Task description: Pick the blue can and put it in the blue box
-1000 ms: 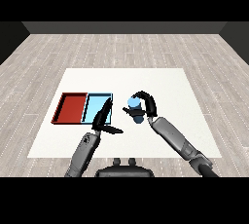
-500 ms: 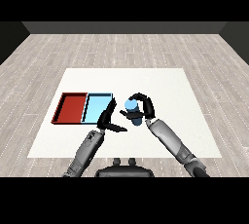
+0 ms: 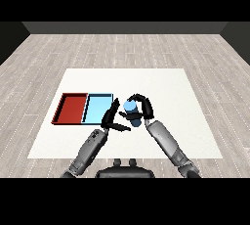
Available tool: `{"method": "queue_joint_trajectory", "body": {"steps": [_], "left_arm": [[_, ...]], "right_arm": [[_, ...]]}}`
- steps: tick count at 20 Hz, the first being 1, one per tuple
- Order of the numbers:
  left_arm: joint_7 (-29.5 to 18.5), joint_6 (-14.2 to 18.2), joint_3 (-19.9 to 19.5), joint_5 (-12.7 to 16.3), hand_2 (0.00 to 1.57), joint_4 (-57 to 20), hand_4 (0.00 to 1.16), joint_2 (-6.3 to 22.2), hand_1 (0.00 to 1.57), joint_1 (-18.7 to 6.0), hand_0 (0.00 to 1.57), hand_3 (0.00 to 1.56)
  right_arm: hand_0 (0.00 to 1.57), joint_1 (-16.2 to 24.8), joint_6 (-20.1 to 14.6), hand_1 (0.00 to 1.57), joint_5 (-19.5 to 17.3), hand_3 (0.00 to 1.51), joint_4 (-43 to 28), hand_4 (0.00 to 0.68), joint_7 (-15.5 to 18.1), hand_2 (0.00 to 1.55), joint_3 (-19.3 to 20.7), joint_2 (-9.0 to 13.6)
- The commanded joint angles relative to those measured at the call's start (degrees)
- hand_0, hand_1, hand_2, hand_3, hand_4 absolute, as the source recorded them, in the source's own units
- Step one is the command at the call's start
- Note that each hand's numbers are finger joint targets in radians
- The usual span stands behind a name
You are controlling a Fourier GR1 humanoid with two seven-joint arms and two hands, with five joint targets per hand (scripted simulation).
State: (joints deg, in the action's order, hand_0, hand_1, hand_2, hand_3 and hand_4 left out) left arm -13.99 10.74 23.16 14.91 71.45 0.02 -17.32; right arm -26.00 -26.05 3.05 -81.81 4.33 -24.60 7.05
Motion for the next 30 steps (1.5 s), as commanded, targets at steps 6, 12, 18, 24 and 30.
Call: {"method": "queue_joint_trajectory", "body": {"steps": [6,12,18,24,30], "left_arm": [[-0.40,-2.70,-0.40,-1.01,0.00,2.77,0.00,0.83,0.00,4.53,0.00,0.00],[-6.58,4.21,7.21,2.22,0.00,-4.35,0.00,-0.01,0.00,0.56,0.00,0.00],[-5.24,0.94,3.53,5.20,0.00,-6.96,0.00,-0.01,0.00,-4.05,0.00,0.00],[-10.89,3.59,7.44,11.59,0.00,-13.38,0.00,-0.02,0.00,-10.37,0.00,0.00],[-1.81,10.70,10.95,7.68,0.00,-7.55,0.51,0.01,0.00,-8.30,0.00,0.00]], "right_arm": [[1.49,-1.69,3.39,1.49,-7.42,1.40,0.57,0.609,-4.34,1.47,2.13,-5.70],[1.46,-1.04,3.36,1.46,-7.21,1.40,-2.70,0.605,-5.65,1.46,1.27,-6.99],[1.45,-1.53,5.17,1.45,-0.56,1.38,2.84,0.602,0.93,1.45,5.27,-7.04],[1.45,-2.74,-0.64,1.45,2.95,1.39,3.12,0.602,1.40,1.45,-1.17,-7.05],[1.47,3.50,-1.46,1.47,7.78,1.40,4.16,0.595,10.20,1.47,-5.77,-7.03]]}}
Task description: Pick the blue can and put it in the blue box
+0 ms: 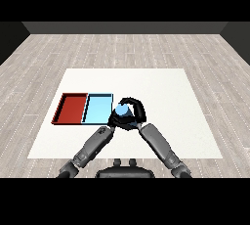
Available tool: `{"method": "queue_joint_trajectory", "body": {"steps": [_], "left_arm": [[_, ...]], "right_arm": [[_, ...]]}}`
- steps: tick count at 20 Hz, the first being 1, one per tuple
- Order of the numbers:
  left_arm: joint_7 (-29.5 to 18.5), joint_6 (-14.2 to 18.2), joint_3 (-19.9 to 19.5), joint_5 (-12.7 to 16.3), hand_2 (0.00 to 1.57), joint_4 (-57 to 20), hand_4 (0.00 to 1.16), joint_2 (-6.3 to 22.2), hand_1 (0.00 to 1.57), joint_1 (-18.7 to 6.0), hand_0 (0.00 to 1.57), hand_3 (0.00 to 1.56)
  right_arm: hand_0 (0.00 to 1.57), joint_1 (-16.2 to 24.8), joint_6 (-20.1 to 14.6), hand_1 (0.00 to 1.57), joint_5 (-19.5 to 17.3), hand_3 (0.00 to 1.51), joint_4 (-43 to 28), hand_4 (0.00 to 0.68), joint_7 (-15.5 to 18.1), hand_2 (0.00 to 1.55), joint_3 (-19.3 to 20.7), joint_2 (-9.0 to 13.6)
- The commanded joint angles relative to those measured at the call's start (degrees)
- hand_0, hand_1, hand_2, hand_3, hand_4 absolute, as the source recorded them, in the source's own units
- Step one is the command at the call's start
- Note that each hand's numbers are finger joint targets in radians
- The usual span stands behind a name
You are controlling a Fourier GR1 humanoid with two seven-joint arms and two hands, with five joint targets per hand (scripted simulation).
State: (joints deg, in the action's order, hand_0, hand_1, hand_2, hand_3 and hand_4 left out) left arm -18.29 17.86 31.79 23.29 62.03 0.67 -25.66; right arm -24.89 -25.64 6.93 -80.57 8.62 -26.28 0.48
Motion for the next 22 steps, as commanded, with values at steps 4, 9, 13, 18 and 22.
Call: {"method": "queue_joint_trajectory", "body": {"steps": [4,9,13,18,22], "left_arm": [[-3.72,6.97,2.32,7.98,0.62,-2.89,0.57,-0.63,0.43,-0.96,0.43,0.50],[-11.56,5.16,4.52,17.76,1.57,-7.33,0.82,-0.63,1.57,-2.49,1.57,1.46],[-14.38,4.37,4.99,17.70,1.57,-8.69,0.95,-0.64,1.57,-3.87,1.57,1.50],[-15.87,4.47,3.11,15.66,1.57,-7.06,1.10,-0.64,1.57,-3.69,1.57,1.53],[-18.82,5.01,3.43,16.35,1.57,-8.48,1.12,-0.66,1.57,-4.29,1.57,1.54]], "right_arm": [[1.47,2.98,-2.70,1.47,5.68,1.39,-1.10,0.607,4.66,1.46,-4.82,-0.45],[1.46,0.56,0.48,1.46,6.74,1.40,-1.82,0.634,1.91,1.44,0.30,-0.03],[1.44,-2.62,-5.23,1.44,9.67,1.39,0.15,0.618,3.39,1.44,-3.92,-0.45],[1.29,-1.53,-0.66,1.29,11.05,1.29,-0.17,0.473,2.79,1.35,-1.29,-0.46],[0.00,-0.43,1.90,0.00,5.14,0.00,-0.95,0.000,-0.91,0.00,-2.34,0.58]]}}
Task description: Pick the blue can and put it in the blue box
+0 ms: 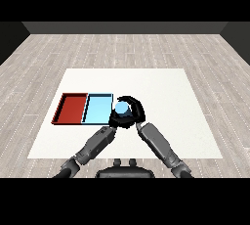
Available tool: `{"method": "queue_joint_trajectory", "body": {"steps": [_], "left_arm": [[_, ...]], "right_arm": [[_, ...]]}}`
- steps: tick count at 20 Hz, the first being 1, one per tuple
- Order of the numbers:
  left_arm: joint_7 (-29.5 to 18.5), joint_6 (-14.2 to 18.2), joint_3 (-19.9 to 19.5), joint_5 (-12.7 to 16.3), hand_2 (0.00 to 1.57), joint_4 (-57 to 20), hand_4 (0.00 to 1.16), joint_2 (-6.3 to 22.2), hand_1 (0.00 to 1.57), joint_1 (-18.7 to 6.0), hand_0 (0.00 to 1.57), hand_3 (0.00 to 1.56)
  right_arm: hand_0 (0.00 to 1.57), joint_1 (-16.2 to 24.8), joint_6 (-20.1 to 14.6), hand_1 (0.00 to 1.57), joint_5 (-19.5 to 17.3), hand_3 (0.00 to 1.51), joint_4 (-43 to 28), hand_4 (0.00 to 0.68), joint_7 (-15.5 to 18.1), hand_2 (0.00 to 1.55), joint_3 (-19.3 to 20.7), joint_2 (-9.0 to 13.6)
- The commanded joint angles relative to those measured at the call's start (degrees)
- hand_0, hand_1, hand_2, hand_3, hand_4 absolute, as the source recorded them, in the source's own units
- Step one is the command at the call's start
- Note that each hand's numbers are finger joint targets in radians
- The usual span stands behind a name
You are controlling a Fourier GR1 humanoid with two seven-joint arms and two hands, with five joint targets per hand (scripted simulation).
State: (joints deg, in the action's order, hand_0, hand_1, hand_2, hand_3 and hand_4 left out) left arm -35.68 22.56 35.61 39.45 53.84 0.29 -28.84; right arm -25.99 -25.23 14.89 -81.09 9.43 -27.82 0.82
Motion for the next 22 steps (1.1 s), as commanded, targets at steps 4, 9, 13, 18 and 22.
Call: {"method": "queue_joint_trajectory", "body": {"steps": [4,9,13,18,22], "left_arm": [[-5.90,2.09,3.23,5.92,1.57,-5.01,1.12,-0.28,1.57,-4.80,1.57,1.54],[-0.03,6.38,2.97,4.21,1.57,-2.05,1.14,-0.27,1.57,-6.49,1.57,1.52],[-0.65,0.42,-4.07,-2.62,1.57,-3.08,1.14,0.04,1.57,-2.08,1.57,1.53],[-0.96,1.35,-5.53,-4.36,1.57,-4.65,1.15,0.98,1.57,-2.95,1.57,1.53],[-1.43,-0.31,-7.04,-5.35,1.57,-6.33,1.15,4.31,1.57,-2.50,1.57,1.53]], "right_arm": [[0.00,1.44,2.83,0.00,-4.51,0.00,-0.83,0.000,-2.29,0.00,0.46,-0.79],[0.00,1.76,3.82,0.00,-4.92,0.00,-3.67,0.000,-4.06,0.00,3.11,0.08],[0.00,3.46,4.42,0.00,-2.22,0.00,-2.24,0.000,1.28,0.00,5.70,-0.79],[0.00,11.04,8.98,0.00,1.33,0.00,-10.61,0.000,5.47,0.00,10.97,2.26],[0.00,15.60,9.94,0.00,6.65,0.00,-12.90,0.000,7.20,0.00,17.69,3.36]]}}
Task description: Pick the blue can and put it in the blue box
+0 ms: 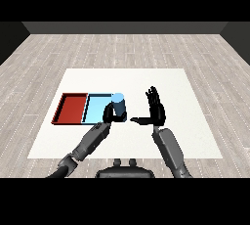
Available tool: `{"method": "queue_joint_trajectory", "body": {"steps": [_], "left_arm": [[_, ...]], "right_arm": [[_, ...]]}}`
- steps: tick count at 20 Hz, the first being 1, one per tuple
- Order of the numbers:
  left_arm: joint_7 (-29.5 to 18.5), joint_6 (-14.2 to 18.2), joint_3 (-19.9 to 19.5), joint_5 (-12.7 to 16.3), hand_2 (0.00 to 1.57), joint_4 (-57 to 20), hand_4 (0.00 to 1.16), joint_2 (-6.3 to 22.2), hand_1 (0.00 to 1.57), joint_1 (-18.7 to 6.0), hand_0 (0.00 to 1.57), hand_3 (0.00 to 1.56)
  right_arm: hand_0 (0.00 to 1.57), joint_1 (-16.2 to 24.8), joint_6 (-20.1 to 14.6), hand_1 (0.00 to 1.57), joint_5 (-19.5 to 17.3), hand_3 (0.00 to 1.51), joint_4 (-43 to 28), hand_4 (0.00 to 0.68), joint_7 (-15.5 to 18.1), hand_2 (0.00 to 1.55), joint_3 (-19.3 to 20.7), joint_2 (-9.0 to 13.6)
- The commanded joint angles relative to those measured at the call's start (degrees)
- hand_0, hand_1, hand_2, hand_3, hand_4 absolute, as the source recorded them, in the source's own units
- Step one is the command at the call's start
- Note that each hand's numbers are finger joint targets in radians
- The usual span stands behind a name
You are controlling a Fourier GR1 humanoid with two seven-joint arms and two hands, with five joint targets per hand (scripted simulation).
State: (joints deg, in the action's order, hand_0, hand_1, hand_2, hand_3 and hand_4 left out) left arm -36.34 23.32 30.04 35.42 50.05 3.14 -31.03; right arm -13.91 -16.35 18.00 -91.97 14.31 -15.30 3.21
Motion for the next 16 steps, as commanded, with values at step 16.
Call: {"method": "queue_joint_trajectory", "body": {"steps": [16], "left_arm": [[24.21,6.84,-1.66,-12.13,1.56,-19.03,1.01,14.93,1.57,-11.27,1.57,1.48]], "right_arm": [[0.00,8.10,5.61,0.00,6.51,0.00,-0.28,0.000,4.79,0.00,8.91,1.08]]}}
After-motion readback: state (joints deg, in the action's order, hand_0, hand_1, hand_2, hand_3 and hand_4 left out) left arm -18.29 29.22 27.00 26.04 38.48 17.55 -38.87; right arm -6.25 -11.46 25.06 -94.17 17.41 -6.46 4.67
